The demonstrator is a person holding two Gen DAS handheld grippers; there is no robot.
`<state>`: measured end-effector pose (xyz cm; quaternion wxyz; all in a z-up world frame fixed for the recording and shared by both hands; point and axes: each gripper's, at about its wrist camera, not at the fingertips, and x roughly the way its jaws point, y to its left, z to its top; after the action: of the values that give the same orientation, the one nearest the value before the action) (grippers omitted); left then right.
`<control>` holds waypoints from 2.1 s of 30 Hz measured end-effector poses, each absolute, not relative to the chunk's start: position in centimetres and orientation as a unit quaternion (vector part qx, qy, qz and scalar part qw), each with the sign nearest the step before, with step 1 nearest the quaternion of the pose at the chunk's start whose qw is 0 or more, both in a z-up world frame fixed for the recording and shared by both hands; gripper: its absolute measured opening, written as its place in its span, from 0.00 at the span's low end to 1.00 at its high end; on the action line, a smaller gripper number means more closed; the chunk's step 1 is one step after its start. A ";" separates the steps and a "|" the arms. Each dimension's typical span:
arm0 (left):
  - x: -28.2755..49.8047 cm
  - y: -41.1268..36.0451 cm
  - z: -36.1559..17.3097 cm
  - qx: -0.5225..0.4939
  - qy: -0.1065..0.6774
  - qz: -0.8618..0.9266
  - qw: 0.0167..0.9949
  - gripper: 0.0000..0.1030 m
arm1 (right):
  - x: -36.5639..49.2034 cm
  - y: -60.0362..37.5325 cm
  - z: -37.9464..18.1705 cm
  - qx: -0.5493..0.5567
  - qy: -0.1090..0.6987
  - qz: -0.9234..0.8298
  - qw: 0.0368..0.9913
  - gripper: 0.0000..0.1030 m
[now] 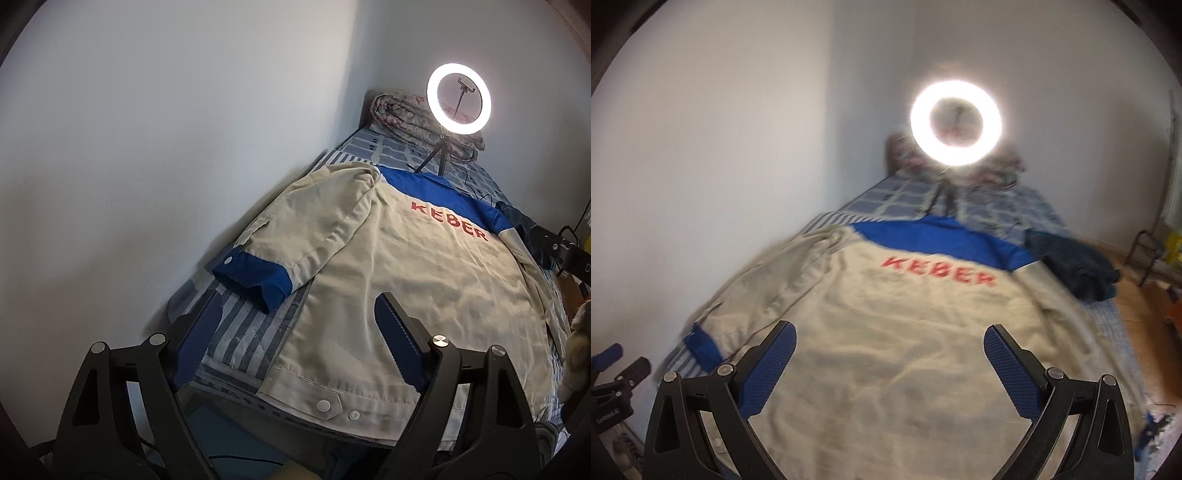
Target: Fold large clothes
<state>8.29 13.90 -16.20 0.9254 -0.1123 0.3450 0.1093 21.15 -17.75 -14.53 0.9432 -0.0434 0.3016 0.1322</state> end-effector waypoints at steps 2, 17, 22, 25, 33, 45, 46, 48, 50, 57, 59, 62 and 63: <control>8.3 14.2 -16.8 -0.112 0.351 0.113 0.923 0.76 | 22.4 -16.2 -16.3 -0.031 0.323 0.171 0.930 0.97; 8.2 17.0 -19.1 -0.128 0.373 0.125 0.910 0.63 | 29.9 -2.0 -28.7 0.044 0.519 0.340 0.783 0.64; 8.2 17.5 -19.8 -0.134 0.380 0.124 0.907 0.61 | 31.6 0.6 -31.8 0.130 0.579 0.345 0.727 0.64; 8.3 17.8 -20.1 -0.139 0.385 0.123 0.904 0.61 | 32.1 2.5 -33.4 0.141 0.605 0.337 0.708 0.65; 8.4 18.3 -20.7 -0.143 0.393 0.120 0.901 0.61 | 31.9 5.7 -33.9 0.125 0.602 0.339 0.712 0.49; 9.1 18.5 -20.2 -0.136 0.386 0.112 0.905 0.61 | 29.9 1.7 -28.9 0.143 0.562 0.402 0.708 0.10; 9.4 18.4 -20.2 -0.139 0.387 0.107 0.905 0.61 | 29.6 0.5 -28.6 0.146 0.560 0.403 0.709 0.10; 10.3 18.1 -20.3 -0.148 0.391 0.093 0.904 0.61 | 29.4 -0.9 -29.6 0.145 0.566 0.394 0.709 0.10; 11.5 17.7 -20.8 -0.162 0.398 0.077 0.900 0.61 | 29.4 -2.1 -31.3 0.134 0.581 0.369 0.713 0.10; 17.5 17.8 -23.4 -0.239 0.439 0.044 0.865 0.61 | 29.6 -4.2 -34.4 0.125 0.603 0.337 0.713 0.10; 19.2 18.1 -24.3 -0.252 0.449 0.050 0.856 0.61 | 29.8 -3.6 -34.3 0.113 0.598 0.339 0.718 0.12; 20.8 18.7 -26.1 -0.268 0.464 0.066 0.842 0.61 | 29.5 -2.8 -34.0 0.091 0.586 0.345 0.728 0.15; 21.1 19.1 -26.7 -0.275 0.469 0.072 0.836 0.61 | 30.1 -2.1 -33.8 0.086 0.583 0.346 0.730 0.15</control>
<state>21.07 19.11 -26.68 0.8364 -0.2751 0.4686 0.0720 30.06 -2.07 -33.85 0.7300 0.0862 0.5831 0.3458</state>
